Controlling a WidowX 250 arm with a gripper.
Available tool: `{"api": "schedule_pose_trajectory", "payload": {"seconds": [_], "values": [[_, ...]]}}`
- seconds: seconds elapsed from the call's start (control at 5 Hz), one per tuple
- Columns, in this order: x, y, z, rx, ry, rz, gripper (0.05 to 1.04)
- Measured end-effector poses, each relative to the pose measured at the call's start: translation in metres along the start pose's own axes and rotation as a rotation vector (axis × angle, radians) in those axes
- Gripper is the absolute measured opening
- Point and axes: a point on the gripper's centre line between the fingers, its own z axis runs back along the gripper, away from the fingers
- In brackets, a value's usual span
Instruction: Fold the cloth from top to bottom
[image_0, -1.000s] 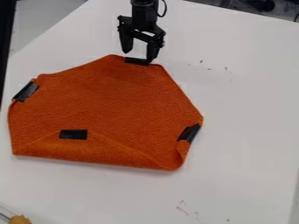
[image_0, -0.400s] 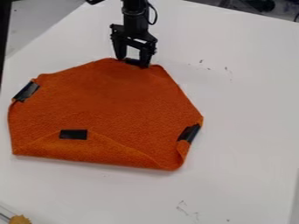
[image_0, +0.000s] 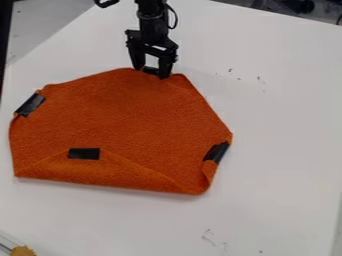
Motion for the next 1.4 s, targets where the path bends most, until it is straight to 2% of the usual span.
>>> {"api": "schedule_pose_trajectory", "payload": {"seconds": [0.2,0.4,0.6,0.8,1.0,1.2,1.4], "values": [[-0.002,-0.002,-0.002,-0.01,0.005,0.006,0.713],[-0.007,-0.002,-0.003,-0.003,0.01,0.018,0.592],[-0.01,-0.001,0.002,0.031,0.007,0.026,0.5],[-0.018,0.001,0.012,0.066,0.001,0.041,0.345],[-0.028,-0.001,0.045,0.118,-0.081,0.077,0.19],[-0.049,-0.01,0.067,0.117,-0.141,0.134,0.103],[-0.082,-0.02,0.057,0.056,-0.115,0.198,0.085]]}}
